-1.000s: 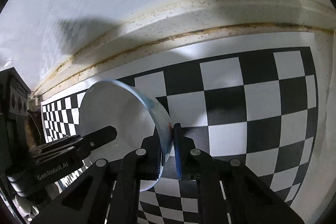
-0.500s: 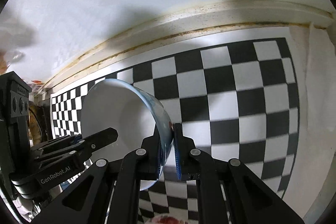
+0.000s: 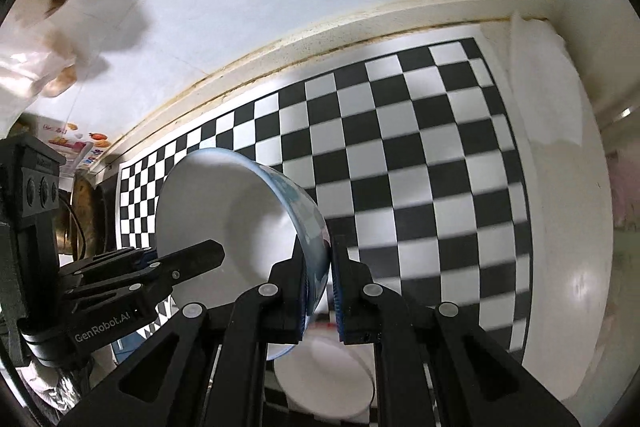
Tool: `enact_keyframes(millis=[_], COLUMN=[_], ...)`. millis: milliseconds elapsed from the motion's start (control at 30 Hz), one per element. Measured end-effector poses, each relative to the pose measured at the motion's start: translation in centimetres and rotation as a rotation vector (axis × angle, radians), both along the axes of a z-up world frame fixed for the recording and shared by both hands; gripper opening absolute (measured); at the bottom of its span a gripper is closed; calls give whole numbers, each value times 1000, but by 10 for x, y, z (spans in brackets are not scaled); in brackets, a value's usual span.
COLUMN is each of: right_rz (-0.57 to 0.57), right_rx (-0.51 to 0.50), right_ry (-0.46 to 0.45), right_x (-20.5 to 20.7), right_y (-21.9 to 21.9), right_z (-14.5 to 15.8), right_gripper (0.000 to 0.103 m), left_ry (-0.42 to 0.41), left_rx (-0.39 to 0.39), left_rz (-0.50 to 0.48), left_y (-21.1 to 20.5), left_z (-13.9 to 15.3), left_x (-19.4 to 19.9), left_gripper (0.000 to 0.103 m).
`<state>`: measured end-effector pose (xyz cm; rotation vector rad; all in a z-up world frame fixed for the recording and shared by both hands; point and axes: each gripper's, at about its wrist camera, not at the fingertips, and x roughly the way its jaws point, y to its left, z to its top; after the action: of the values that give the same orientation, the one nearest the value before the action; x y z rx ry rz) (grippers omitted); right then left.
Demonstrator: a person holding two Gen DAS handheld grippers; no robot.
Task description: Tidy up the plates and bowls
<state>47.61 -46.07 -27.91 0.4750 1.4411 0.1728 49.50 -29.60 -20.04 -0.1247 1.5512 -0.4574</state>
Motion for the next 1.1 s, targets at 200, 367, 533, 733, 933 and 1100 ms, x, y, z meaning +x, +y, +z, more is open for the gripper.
enact_keyframes(millis=[200,367,533,733,933,1100], right_rz=[-24,-36,-43,-55,-57,-48], right_rx=[12,30,45,51,38,27], right_ry=[-18,-7,33,97,139,168], right_x=[-49,-84,-107,-127,-136,-140], right_y=[-5,0,4,6,5,4], right_z=[20,20,4,-25,-47,-60], right_gripper=[12,12,12,12,12,12], left_ry=[-31,-33,11,58,99,106], left_rx=[-8,5,18,49,78,100], left_rz=[-44,-84,-99,-120,-136,-151], left_y=[0,2,4,0,-6,-11], left_z=[18,19,1,-26,-49,-58], left_x=[-38,-67,-88,-101,-111,-117], left_gripper=[18,18,18,18,18,18])
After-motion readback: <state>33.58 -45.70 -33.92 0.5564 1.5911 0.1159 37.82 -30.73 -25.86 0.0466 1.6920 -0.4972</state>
